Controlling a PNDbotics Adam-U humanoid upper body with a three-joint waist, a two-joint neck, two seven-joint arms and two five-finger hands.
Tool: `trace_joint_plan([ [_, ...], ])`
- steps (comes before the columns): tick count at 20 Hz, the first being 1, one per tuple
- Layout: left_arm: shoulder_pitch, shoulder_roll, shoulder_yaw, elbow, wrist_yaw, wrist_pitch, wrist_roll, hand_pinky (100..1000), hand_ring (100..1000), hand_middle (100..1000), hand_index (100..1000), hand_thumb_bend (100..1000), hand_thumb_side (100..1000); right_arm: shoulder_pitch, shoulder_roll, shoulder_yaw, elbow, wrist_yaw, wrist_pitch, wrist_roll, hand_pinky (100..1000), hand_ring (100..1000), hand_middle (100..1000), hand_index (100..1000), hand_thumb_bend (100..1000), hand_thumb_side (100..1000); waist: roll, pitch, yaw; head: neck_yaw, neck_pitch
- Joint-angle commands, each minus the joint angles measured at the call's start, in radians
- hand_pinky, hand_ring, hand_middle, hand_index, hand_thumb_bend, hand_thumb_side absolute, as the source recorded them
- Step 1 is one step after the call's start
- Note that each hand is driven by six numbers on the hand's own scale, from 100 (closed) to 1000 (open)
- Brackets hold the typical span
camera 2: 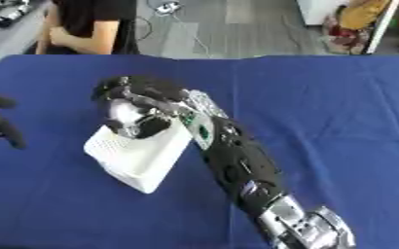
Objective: Pick up objects on the table and place them in the box.
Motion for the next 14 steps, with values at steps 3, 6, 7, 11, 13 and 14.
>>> trace_joint_plan([
  [3, -0.015, 0.007, -0.001, -0.022, 0.004, -0.004, -0.005, 461, 489, 723, 672, 100, 937, -0.010, -0.066, 0.038, -0.029, -0.014, -0.073, 0.048, 851, 941, 889, 858, 292, 401, 0.003, -0.012, -0.004, -0.005, -0.012],
  [6, -0.014, 0.007, -0.001, -0.021, 0.003, -0.004, -0.006, 461, 489, 723, 672, 100, 937, -0.006, -0.076, 0.037, -0.033, -0.034, -0.073, 0.061, 864, 948, 895, 868, 282, 437, 0.002, -0.014, -0.006, -0.002, -0.012],
  [7, -0.013, 0.008, -0.001, -0.021, 0.003, -0.004, -0.006, 461, 489, 723, 672, 100, 937, -0.005, -0.078, 0.036, -0.035, -0.040, -0.073, 0.064, 864, 948, 893, 868, 275, 440, 0.002, -0.014, -0.007, -0.002, -0.013],
  [11, -0.013, 0.008, -0.001, -0.021, 0.002, -0.005, -0.007, 460, 489, 723, 672, 100, 938, -0.002, -0.084, 0.032, -0.042, -0.057, -0.073, 0.075, 862, 947, 891, 868, 259, 441, 0.002, -0.014, -0.008, 0.001, -0.013],
  [13, -0.012, 0.008, -0.002, -0.021, 0.001, -0.005, -0.009, 460, 489, 724, 672, 100, 938, -0.002, -0.086, 0.029, -0.043, -0.063, -0.073, 0.079, 863, 945, 887, 867, 237, 442, 0.002, -0.013, -0.009, 0.002, -0.012],
  [14, -0.012, 0.008, -0.002, -0.021, 0.001, -0.005, -0.009, 460, 489, 724, 672, 100, 938, -0.002, -0.086, 0.028, -0.044, -0.065, -0.073, 0.080, 858, 941, 884, 866, 224, 437, 0.002, -0.013, -0.009, 0.002, -0.012],
])
